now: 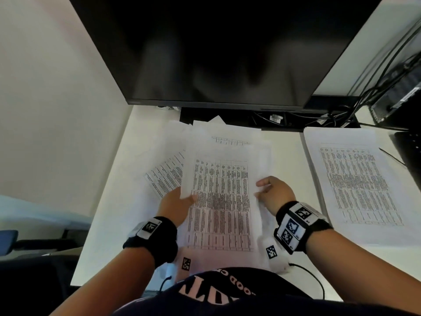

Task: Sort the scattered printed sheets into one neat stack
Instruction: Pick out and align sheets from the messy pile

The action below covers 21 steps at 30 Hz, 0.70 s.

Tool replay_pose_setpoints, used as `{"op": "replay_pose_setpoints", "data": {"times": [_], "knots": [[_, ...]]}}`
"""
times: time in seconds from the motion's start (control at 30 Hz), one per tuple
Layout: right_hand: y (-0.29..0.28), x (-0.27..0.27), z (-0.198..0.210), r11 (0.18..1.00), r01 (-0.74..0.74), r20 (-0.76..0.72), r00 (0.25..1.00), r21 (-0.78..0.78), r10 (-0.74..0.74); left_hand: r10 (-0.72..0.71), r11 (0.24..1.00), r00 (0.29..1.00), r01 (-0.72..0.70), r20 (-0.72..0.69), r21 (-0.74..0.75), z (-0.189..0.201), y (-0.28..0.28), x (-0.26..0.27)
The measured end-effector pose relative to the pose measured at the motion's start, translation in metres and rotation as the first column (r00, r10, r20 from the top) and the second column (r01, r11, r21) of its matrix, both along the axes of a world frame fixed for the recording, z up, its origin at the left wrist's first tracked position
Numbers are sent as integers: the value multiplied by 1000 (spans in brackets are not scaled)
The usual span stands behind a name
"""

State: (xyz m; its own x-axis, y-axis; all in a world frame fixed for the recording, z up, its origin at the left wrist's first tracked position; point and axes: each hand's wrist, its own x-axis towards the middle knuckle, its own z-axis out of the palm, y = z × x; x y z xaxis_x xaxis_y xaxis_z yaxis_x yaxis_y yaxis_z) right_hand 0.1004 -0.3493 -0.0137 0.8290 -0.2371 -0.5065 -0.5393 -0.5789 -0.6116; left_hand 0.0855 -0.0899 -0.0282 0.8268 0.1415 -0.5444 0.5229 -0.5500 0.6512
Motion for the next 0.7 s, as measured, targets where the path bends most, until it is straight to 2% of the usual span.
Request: {"op": "replay_pose_setpoints", "data": {"times": [0.1, 0.17, 0.3, 0.37, 0.43, 0.53, 0.63, 0.7], "knots": [[9, 4, 8, 999, 14, 104, 995, -38, -10, 104, 994, 992, -102, 74, -31, 6, 19, -7], [16, 10, 12, 995, -24, 134, 990, -99, 38, 195, 980, 975, -190, 108, -52, 8, 39, -14], [35, 25, 9, 979, -130, 67, 988, -158, 142, 412, 910, 907, -407, 88, -76, 6, 79, -29], [46, 31, 5, 945, -181, -20, 983, -272, 183, 474, 878, 879, -467, 57, -101, 7, 90, -38], [55, 33, 0, 917, -212, -89, 977, -338, 193, 493, 867, 869, -487, 43, -107, 7, 95, -44], [63, 31, -8, 950, -197, -158, 974, -244, 162, 499, 864, 865, -492, 53, -111, 7, 95, -44], [70, 28, -9, 896, -374, -229, 919, -241, 322, 446, 888, 894, -435, 44, -150, 7, 90, -43], [74, 24, -5, 881, -418, -196, 904, -223, 379, 394, 912, 918, -385, 46, -141, 3, 89, -42]]}}
